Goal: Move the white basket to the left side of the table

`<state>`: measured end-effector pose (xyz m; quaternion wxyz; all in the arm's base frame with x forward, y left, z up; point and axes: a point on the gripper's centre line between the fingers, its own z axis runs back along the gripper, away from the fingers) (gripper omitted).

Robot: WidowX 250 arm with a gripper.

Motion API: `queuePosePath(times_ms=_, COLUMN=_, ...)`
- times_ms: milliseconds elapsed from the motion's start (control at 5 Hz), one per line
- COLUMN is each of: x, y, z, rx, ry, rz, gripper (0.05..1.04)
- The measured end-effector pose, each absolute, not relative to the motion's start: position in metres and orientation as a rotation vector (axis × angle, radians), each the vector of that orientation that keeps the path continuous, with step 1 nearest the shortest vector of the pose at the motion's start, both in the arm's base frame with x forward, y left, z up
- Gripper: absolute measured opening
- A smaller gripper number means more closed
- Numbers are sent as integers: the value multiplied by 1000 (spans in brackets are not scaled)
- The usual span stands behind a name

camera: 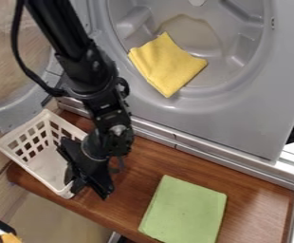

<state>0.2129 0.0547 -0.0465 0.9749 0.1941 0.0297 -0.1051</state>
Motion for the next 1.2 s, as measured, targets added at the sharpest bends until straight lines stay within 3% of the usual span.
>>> queuePosePath(times_ms=200, x=211, y=53, z=-43, rx=342, ry=17, rz=-231, gripper=332)
queuePosePath(times_ms=600, x=222, y=42, z=4, rx=366, ry=-119, rz=-268, gripper=932)
queuePosePath(times_ms=800, x=223, y=25, z=19, rx=354, ry=-146, rz=-298, gripper=1007)
queuePosePath(times_ms=1200, x=238, y=-20, z=44, rx=356, ry=-211, rz=-524, gripper=1000)
